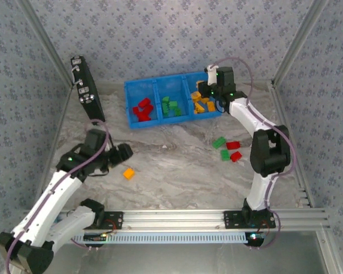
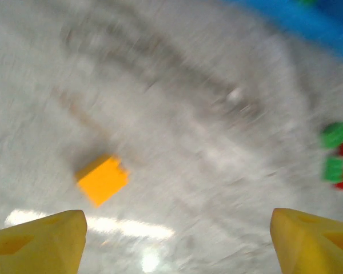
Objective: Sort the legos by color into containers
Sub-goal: Place the lego in the container.
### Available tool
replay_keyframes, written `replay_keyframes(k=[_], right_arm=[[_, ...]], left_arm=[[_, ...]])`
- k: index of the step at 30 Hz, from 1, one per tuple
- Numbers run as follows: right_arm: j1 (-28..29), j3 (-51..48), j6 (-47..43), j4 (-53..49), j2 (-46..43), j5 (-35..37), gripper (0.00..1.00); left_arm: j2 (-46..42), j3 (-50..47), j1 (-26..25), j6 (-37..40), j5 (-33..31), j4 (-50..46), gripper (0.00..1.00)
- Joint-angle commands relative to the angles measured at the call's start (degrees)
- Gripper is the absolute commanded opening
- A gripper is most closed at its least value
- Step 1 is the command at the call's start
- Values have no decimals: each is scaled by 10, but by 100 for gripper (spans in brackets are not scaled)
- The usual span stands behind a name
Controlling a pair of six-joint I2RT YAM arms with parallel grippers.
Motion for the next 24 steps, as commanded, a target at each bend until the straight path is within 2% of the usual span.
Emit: replay_keyframes(k=[1, 5, 7, 15, 24], right_arm=[[0, 39, -13, -58, 43, 26, 11], [0, 71, -28, -80, 79, 43, 14], [1, 80, -34, -88, 89, 52, 17], [1, 79, -46, -84, 95, 48, 43], [0, 85, -52, -79, 96, 26, 47]], left_arm=[[-28, -51, -30, -66, -26, -63, 81], [-42, -117, -61, -150, -19, -13, 80], [-34, -132, -70, -168, -24, 3, 79], [17, -153, -72, -211, -52, 87, 76], [82, -153, -71, -238, -60, 121, 73]])
